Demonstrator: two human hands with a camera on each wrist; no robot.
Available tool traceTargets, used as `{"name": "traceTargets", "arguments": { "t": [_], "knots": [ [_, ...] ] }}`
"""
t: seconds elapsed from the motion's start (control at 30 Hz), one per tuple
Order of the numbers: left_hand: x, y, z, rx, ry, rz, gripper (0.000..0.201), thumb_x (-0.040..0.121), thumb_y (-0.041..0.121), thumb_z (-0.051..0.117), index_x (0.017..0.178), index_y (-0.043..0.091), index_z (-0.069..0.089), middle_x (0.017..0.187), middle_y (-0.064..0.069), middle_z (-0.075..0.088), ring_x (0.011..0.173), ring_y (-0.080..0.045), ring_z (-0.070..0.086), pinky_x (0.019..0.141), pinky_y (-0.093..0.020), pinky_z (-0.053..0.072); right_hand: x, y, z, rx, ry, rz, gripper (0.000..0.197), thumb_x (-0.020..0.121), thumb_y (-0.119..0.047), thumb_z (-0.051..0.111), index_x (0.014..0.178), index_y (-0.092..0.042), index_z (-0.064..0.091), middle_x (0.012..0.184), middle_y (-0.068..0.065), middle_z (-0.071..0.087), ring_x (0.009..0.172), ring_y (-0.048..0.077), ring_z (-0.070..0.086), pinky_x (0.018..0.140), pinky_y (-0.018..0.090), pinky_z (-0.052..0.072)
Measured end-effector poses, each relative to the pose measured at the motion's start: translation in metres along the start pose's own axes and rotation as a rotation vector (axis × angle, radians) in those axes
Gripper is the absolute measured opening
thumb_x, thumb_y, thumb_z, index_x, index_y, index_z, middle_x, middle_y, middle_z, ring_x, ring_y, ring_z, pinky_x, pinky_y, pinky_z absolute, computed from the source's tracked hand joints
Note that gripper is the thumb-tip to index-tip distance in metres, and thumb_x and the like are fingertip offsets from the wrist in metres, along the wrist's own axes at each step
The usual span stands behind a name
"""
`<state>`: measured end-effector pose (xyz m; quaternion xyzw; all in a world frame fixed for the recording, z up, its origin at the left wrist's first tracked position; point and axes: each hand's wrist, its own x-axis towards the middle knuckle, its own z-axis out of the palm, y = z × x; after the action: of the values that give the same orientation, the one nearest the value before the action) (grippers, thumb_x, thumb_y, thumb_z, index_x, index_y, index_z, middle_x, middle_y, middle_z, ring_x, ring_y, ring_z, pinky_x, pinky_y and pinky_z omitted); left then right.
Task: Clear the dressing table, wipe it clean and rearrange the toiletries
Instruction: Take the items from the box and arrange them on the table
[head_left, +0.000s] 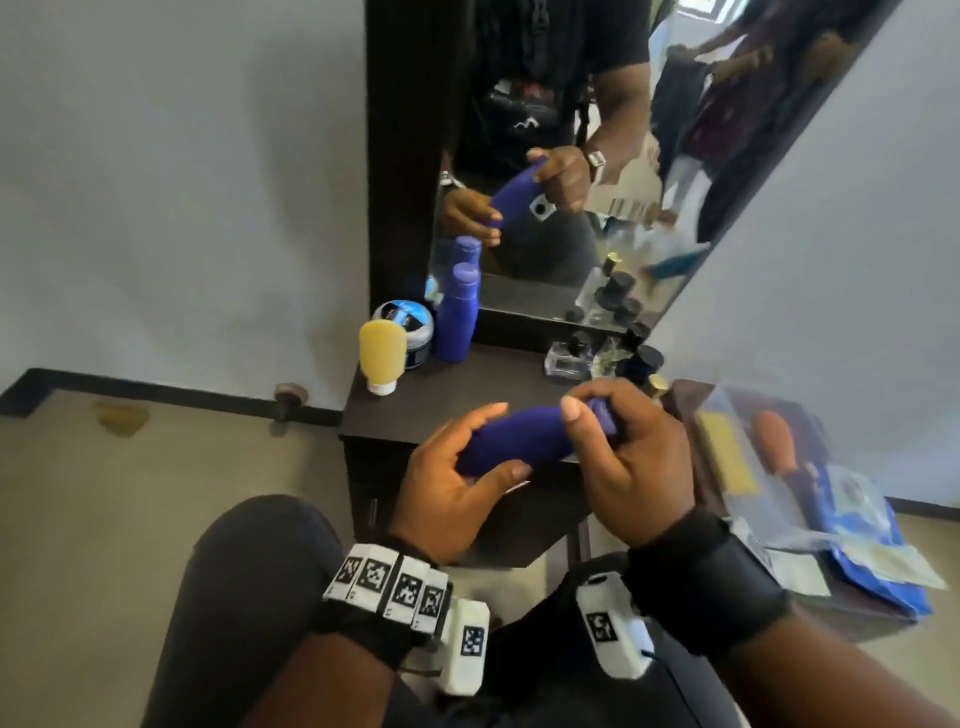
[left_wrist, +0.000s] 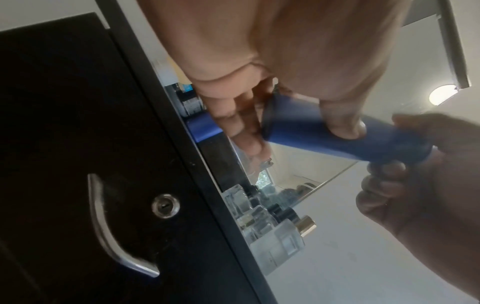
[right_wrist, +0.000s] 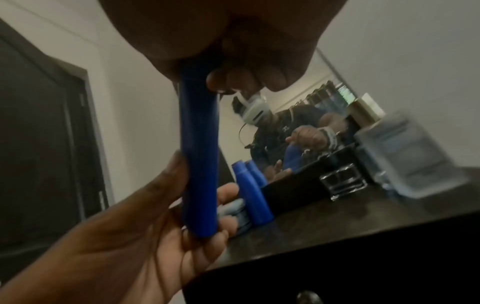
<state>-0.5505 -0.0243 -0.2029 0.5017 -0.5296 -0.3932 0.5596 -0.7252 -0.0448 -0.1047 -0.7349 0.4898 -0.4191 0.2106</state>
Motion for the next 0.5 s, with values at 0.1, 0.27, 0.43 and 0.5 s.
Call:
{"name": "traceTargets", "arguments": {
  "t": [0.1, 0.27, 0.43, 0.5],
  "knots": [
    [0.005, -0.002, -0.006, -0.171, 0.064, -0.065, 0.050, 0.084, 0.053, 0.080, 0.130, 0.039, 0.065, 0.123, 0.005, 0.075, 0.112, -0.017, 0.071, 0.101, -0.054, 0.056, 0.014, 0.004, 0.036, 0.198, -0.077, 0.118, 0.038, 0.086, -0.048, 0.073, 0.105, -0.015, 0.067, 0.080, 0.016, 0.067, 0.070, 0.032, 0.064, 0.067, 0.045, 0.057],
    [0.018, -0.006, -0.016, -0.157, 0.152, -0.083, 0.054, 0.094, 0.035, 0.070, 0.145, 0.027, 0.058, 0.128, 0.004, 0.074, 0.117, -0.017, 0.072, 0.101, -0.047, 0.057, 0.031, 0.011, 0.083, 0.157, -0.202, 0.178, 0.022, 0.091, -0.029, 0.077, 0.110, -0.019, 0.072, 0.074, 0.012, 0.065, 0.059, 0.004, 0.049, 0.058, 0.019, 0.044],
    [0.024, -0.026, -0.027, -0.015, 0.197, -0.180, 0.070, 0.085, 0.045, 0.075, 0.150, 0.032, 0.054, 0.121, 0.003, 0.077, 0.100, -0.008, 0.077, 0.090, -0.042, 0.064, 0.062, 0.028, 0.107, 0.007, -0.215, 0.288, 0.020, 0.091, -0.036, 0.076, 0.109, -0.029, 0.071, 0.084, 0.001, 0.073, 0.074, 0.018, 0.067, 0.074, 0.037, 0.059],
    [0.025, -0.027, -0.028, -0.026, 0.193, -0.204, 0.073, 0.084, 0.041, 0.079, 0.151, 0.027, 0.053, 0.137, 0.006, 0.070, 0.106, -0.011, 0.076, 0.093, -0.042, 0.063, 0.074, 0.033, 0.115, -0.017, -0.225, 0.290, 0.021, 0.090, -0.038, 0.076, 0.108, -0.028, 0.071, 0.085, 0.000, 0.074, 0.079, 0.020, 0.069, 0.079, 0.045, 0.059]
  ]
}}
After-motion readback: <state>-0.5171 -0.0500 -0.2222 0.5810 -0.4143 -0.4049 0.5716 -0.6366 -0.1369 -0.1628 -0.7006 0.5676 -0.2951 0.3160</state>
